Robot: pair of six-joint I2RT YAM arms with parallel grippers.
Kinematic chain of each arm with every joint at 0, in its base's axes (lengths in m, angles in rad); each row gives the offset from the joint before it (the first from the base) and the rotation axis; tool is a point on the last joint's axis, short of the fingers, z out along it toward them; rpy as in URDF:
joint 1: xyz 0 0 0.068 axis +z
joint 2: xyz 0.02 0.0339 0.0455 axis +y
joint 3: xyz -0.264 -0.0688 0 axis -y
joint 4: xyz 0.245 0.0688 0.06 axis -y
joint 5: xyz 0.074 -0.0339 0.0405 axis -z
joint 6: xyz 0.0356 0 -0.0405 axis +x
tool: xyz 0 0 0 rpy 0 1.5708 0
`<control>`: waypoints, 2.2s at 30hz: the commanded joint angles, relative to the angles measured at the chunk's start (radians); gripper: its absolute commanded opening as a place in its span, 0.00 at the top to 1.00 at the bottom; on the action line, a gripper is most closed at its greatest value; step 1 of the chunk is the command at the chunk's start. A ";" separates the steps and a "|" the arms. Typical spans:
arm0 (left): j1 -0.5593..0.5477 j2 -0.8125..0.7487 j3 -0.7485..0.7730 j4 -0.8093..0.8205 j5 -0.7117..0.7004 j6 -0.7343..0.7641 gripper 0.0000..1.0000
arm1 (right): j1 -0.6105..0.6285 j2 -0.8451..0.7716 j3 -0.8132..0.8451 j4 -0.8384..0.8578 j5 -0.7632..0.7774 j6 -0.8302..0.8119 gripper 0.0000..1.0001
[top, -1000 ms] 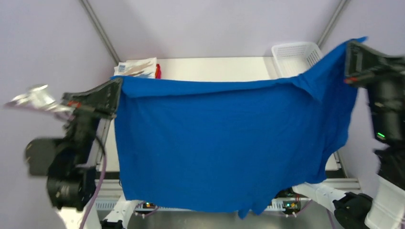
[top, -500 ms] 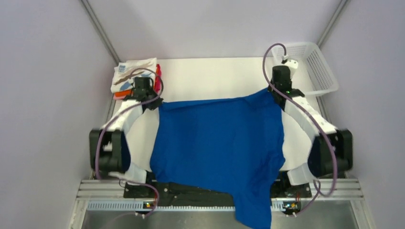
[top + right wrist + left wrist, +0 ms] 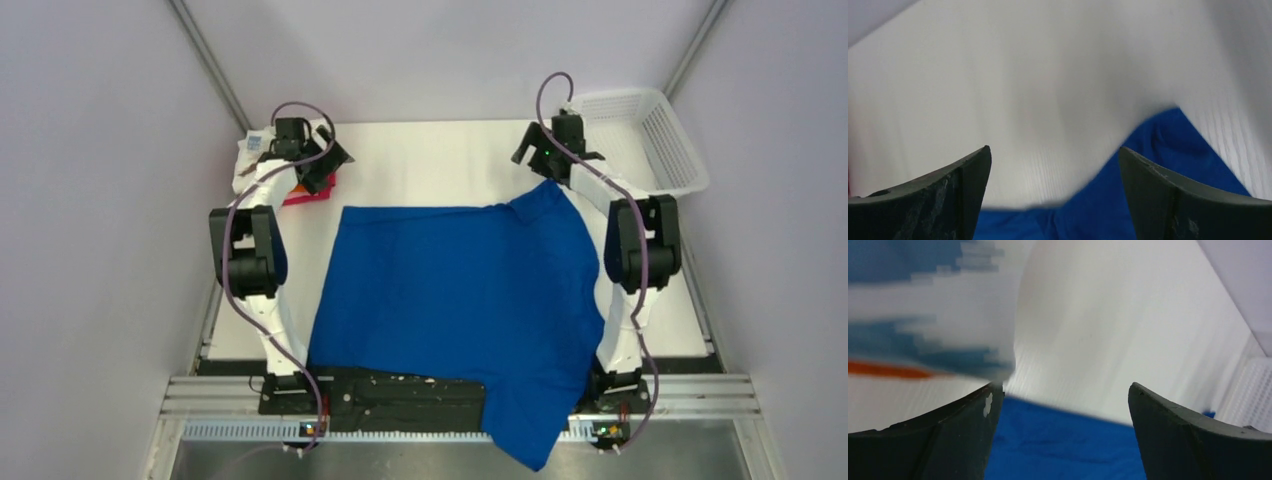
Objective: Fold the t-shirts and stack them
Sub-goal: Flatten out the tshirt
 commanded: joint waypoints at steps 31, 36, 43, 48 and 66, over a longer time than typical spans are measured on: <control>-0.181 -0.361 -0.713 0.164 0.071 0.083 0.01 | 0.049 0.185 -0.014 0.600 -0.133 0.183 0.01; -0.181 -0.370 -0.675 0.129 0.027 0.096 0.01 | 0.058 0.298 0.276 0.547 -0.139 0.192 0.01; -0.181 -0.401 -0.631 0.138 -0.021 0.109 0.01 | 0.061 0.107 0.165 0.351 -0.149 0.014 0.01; -0.181 -0.328 -0.564 0.193 -0.021 0.080 0.01 | 0.073 -0.173 -0.257 0.265 -0.100 -0.052 0.01; -0.153 0.087 0.095 0.110 -0.377 0.180 0.01 | 0.078 -0.638 -0.808 0.105 0.053 -0.044 0.01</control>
